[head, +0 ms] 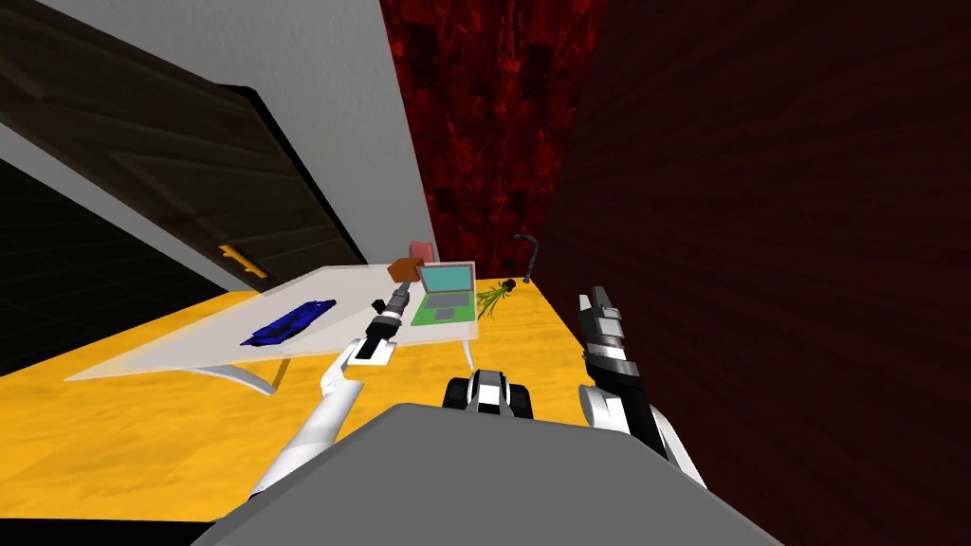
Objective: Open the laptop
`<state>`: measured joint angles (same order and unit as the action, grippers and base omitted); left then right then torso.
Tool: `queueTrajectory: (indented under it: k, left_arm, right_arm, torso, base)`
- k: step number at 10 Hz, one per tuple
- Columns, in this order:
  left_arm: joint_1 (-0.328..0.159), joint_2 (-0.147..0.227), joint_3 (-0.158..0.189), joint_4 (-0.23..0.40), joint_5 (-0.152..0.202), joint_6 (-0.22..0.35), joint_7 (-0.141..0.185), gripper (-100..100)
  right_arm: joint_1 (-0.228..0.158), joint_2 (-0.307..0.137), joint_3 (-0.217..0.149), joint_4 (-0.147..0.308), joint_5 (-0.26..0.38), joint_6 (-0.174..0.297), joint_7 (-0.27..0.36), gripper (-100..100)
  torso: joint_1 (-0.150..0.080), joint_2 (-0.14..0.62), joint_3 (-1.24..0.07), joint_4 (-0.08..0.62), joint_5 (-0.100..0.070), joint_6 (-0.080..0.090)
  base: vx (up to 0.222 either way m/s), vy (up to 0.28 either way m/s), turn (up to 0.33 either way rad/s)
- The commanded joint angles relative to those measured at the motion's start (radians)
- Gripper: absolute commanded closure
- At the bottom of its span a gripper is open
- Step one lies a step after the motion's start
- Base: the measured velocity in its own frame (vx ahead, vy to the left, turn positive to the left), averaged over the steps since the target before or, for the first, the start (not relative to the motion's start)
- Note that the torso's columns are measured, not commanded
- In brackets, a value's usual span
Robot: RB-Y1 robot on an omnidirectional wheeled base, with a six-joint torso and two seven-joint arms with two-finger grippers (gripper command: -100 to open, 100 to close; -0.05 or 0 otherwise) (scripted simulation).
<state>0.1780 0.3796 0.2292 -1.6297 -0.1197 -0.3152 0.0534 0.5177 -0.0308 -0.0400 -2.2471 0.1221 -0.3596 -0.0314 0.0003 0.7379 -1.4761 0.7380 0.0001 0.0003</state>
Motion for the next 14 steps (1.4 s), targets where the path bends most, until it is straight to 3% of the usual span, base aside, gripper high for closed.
queueTrajectory:
  k: [1, 8, 10, 14]
  left_arm:
    - [-0.042, 0.028, 0.027, 0.072, -0.005, 0.007, -0.005, -100]
    - [-0.110, 0.090, 0.084, 0.258, -0.011, 0.024, -0.013, -100]
    - [-0.155, 0.133, 0.121, 0.344, -0.016, 0.035, -0.018, -100]
    - [-0.198, 0.174, 0.156, 0.453, -0.020, 0.047, -0.023, -100]
  right_arm:
    - [0.000, 0.000, 0.000, 0.000, 0.000, 0.000, 0.000, 0]
    - [0.000, 0.000, 0.000, 0.000, 0.000, 0.000, 0.000, 0]
    - [0.000, 0.000, 0.000, 0.000, 0.000, 0.000, 0.000, 0]
    - [0.000, 0.000, 0.000, 0.000, 0.000, 0.000, 0.000, 0]
  torso:
    - [0.000, 0.000, 0.000, 0.000, 0.000, -0.001]
    - [0.000, 0.000, 0.000, 0.000, 0.000, 0.000]
    - [0.000, 0.000, 0.000, 0.000, 0.000, 0.000]
    - [-0.001, 0.000, 0.000, 0.000, 0.000, -0.001]
  base:
    - [-0.005, 0.025, -0.188]
    - [-0.008, 0.024, -0.143]
    - [-0.011, 0.029, -0.252]
    - [-0.011, 0.025, -0.140]
